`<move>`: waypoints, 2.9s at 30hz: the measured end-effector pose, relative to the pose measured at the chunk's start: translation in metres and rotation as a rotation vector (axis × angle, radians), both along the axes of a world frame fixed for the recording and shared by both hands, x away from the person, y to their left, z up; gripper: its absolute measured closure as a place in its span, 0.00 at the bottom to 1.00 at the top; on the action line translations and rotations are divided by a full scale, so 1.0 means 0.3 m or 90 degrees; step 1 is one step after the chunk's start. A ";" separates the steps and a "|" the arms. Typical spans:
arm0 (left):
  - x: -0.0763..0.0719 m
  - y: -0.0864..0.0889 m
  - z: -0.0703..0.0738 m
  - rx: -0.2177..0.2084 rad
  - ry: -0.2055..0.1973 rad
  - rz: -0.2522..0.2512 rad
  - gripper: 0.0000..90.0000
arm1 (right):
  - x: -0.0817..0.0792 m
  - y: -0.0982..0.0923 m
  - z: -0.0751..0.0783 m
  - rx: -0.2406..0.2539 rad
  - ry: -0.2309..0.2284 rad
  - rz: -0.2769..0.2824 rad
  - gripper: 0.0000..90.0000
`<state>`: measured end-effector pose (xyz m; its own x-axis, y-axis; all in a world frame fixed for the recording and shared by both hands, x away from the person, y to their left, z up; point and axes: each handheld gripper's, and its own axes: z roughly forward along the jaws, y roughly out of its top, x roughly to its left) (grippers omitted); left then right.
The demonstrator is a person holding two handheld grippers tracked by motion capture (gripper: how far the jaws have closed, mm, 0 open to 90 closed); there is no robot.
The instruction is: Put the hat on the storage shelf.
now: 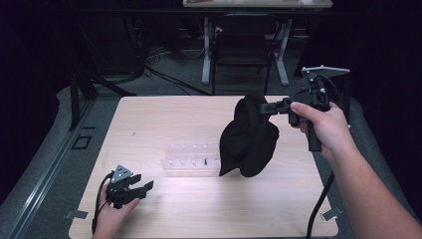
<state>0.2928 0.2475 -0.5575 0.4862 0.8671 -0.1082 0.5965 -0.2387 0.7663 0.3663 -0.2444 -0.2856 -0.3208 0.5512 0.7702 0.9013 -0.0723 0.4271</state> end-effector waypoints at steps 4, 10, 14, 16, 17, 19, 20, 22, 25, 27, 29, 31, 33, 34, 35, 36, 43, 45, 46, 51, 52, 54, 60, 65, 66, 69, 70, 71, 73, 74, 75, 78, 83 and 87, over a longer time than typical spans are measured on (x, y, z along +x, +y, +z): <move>0.001 0.001 0.001 0.002 0.001 -0.002 0.46 | 0.015 0.012 -0.004 -0.001 0.002 0.000 0.98; 0.003 0.002 -0.001 0.002 0.006 -0.004 0.46 | 0.052 0.052 -0.005 -0.005 0.005 0.000 0.98; 0.002 0.003 0.002 0.005 0.010 -0.007 0.46 | 0.064 0.067 -0.003 -0.005 0.003 0.001 0.98; 0.002 0.002 0.000 0.003 0.006 -0.004 0.46 | 0.074 0.080 -0.003 -0.007 0.002 0.002 0.98; 0.002 0.003 0.001 0.005 0.010 -0.007 0.46 | 0.083 0.092 -0.006 -0.006 0.002 -0.001 0.98; 0.003 0.004 0.002 0.006 0.011 -0.009 0.46 | 0.091 0.101 -0.008 -0.006 0.001 0.002 0.98; 0.003 0.004 0.002 0.006 0.012 -0.009 0.46 | 0.096 0.107 -0.009 -0.006 0.002 0.002 0.98; 0.003 0.004 0.002 0.007 0.011 -0.009 0.46 | 0.100 0.113 -0.010 -0.006 0.001 0.004 0.98; 0.003 0.004 0.002 0.004 0.010 -0.006 0.46 | 0.117 0.138 -0.015 -0.012 0.000 0.002 0.98; 0.004 0.004 0.000 0.002 0.006 -0.005 0.46 | 0.121 0.142 -0.016 -0.012 -0.002 0.000 0.98; 0.004 0.004 0.001 0.004 0.006 -0.006 0.46 | 0.131 0.154 -0.018 -0.011 -0.001 -0.001 0.98; 0.004 0.004 0.001 0.002 0.007 -0.007 0.46 | 0.143 0.168 -0.021 -0.014 -0.001 -0.001 0.98; 0.005 0.004 0.000 0.004 0.008 -0.008 0.46 | 0.154 0.180 -0.023 -0.021 0.000 -0.002 0.98; 0.005 0.004 0.000 0.004 0.008 -0.008 0.46 | 0.154 0.180 -0.023 -0.021 0.000 -0.002 0.98; 0.005 0.004 0.000 0.004 0.008 -0.008 0.46 | 0.162 0.189 -0.024 -0.029 0.000 -0.003 0.98; 0.005 0.004 0.000 0.004 0.008 -0.008 0.46 | 0.162 0.189 -0.024 -0.029 0.000 -0.003 0.98; 0.002 0.004 0.001 0.000 0.006 -0.006 0.46 | 0.183 0.204 -0.028 -0.039 -0.002 -0.014 0.98; 0.002 0.004 0.001 0.001 0.006 -0.006 0.46 | 0.185 0.203 -0.029 -0.041 -0.002 -0.013 0.98; 0.002 0.003 0.001 0.001 0.006 -0.006 0.46 | 0.189 0.202 -0.032 -0.046 -0.002 -0.018 0.98; 0.002 -0.005 0.004 0.003 0.007 -0.011 0.46 | 0.197 0.197 -0.049 -0.043 0.002 -0.021 0.98; 0.002 -0.005 0.004 0.003 0.007 -0.011 0.46 | 0.197 0.197 -0.049 -0.043 0.002 -0.021 0.98; 0.003 -0.009 0.005 0.003 0.002 -0.013 0.46 | 0.199 0.194 -0.060 -0.040 0.007 -0.018 0.98; 0.008 -0.046 0.032 0.000 -0.009 -0.033 0.47 | 0.190 0.189 -0.071 -0.024 0.010 -0.012 0.98; 0.013 -0.086 0.071 -0.003 -0.033 -0.051 0.49 | 0.187 0.204 -0.074 -0.018 0.008 -0.006 0.98; 0.013 -0.106 0.088 -0.006 -0.042 -0.061 0.50 | 0.187 0.210 -0.075 -0.014 0.007 -0.004 0.98; 0.021 -0.139 0.105 0.000 -0.047 -0.077 0.51 | 0.187 0.226 -0.077 -0.008 0.005 0.003 0.98; 0.021 -0.139 0.105 0.000 -0.047 -0.077 0.51 | 0.187 0.226 -0.077 -0.008 0.005 0.003 0.98; 0.028 -0.163 0.111 -0.001 -0.048 -0.085 0.52 | 0.187 0.239 -0.078 -0.003 0.006 0.007 0.98; 0.033 -0.186 0.118 0.001 -0.049 -0.093 0.53 | 0.187 0.247 -0.080 0.000 0.006 0.009 0.97; 0.033 -0.186 0.118 0.001 -0.049 -0.093 0.54 | 0.188 0.252 -0.081 0.001 0.006 0.011 0.97; 0.038 -0.207 0.126 0.000 -0.056 -0.101 0.54 | 0.188 0.258 -0.081 0.004 0.007 0.012 0.97; 0.042 -0.225 0.135 -0.001 -0.062 -0.106 0.55 | 0.189 0.264 -0.082 0.004 0.005 0.016 0.97; 0.054 -0.259 0.155 -0.003 -0.069 -0.118 0.56 | 0.189 0.275 -0.084 0.008 0.006 0.021 0.97; 0.061 -0.299 0.179 0.002 -0.075 -0.137 0.56 | 0.190 0.281 -0.090 0.018 0.010 0.026 0.97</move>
